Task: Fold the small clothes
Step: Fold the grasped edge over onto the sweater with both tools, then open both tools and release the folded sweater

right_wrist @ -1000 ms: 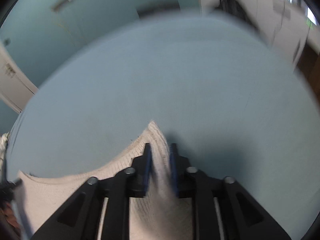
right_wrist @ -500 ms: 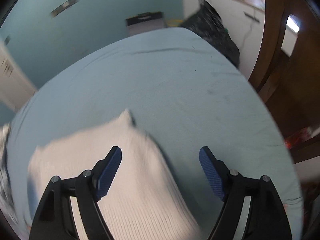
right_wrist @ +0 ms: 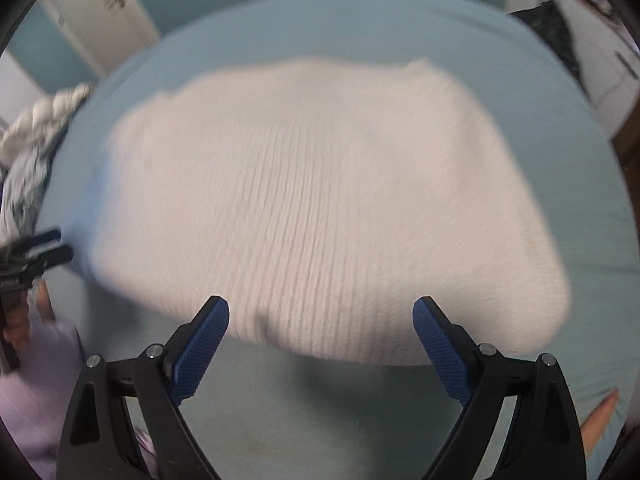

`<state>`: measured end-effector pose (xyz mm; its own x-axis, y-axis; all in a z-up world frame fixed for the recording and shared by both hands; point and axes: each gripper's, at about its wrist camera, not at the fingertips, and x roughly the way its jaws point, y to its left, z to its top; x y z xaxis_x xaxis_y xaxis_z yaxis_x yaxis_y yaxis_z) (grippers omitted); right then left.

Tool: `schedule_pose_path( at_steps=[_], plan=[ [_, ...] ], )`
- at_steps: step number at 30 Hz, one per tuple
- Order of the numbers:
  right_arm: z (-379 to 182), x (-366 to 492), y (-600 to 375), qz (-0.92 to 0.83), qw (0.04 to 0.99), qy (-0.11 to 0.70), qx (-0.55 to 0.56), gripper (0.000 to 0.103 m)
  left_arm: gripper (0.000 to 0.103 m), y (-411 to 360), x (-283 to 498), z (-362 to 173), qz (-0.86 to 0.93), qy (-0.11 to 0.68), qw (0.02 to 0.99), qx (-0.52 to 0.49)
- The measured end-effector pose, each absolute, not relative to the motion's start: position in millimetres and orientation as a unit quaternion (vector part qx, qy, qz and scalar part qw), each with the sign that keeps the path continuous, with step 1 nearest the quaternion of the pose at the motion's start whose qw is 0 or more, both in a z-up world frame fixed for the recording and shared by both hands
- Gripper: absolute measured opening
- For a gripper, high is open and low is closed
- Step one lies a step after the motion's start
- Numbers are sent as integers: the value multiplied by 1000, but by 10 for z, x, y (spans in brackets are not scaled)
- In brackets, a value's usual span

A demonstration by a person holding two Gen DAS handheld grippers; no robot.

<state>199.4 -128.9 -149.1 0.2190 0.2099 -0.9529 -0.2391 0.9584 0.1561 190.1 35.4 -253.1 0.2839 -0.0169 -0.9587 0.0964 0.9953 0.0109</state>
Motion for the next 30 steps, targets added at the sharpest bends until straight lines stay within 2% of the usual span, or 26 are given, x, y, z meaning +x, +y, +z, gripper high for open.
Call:
schedule_pose_path(
  at_steps=[2, 5, 7, 10, 12, 15, 18, 19, 23, 27, 30],
  plan=[
    [-1736, 2022, -1348, 151, 770, 618, -45, 92, 103, 501, 1958, -2596, -35, 597, 802, 3],
    [-1761, 2101, -1672, 194, 785, 588, -24, 92, 103, 765, 2099, -2725, -32, 615, 785, -58],
    [-1772, 2241, -2049, 160, 796, 583, -9, 92, 103, 885, 2118, -2782, -41, 617, 782, -84],
    [-1889, 2414, -2866, 71, 797, 597, 59, 91, 103, 942, 2033, -2764, -43, 609, 789, -68],
    [-2017, 2431, -3388, -1, 783, 614, 98, 99, 103, 902, 1972, -2724, -38, 605, 794, -55],
    [-2033, 2314, -3890, -4, 772, 603, 203, 99, 103, 846, 1937, -2682, -35, 603, 795, -54],
    [-1741, 2307, -3697, -21, 807, 578, 120, 99, 103, 721, 1942, -2721, -33, 602, 796, -52],
    [-1635, 2298, -3553, -9, 819, 567, 92, 99, 103, 492, 1985, -2750, -32, 601, 797, -51],
    [-1286, 2264, -2864, 69, 850, 521, 7, 100, 103, 382, 1793, -2605, -27, 596, 801, -43],
    [-1492, 2339, -2415, 145, 821, 549, -59, 100, 103, 259, 1668, -2521, -27, 590, 806, -40],
    [-1767, 2448, -2555, 134, 801, 580, -62, 101, 103, 203, 1648, -2525, -27, 582, 812, -36]
  ],
)
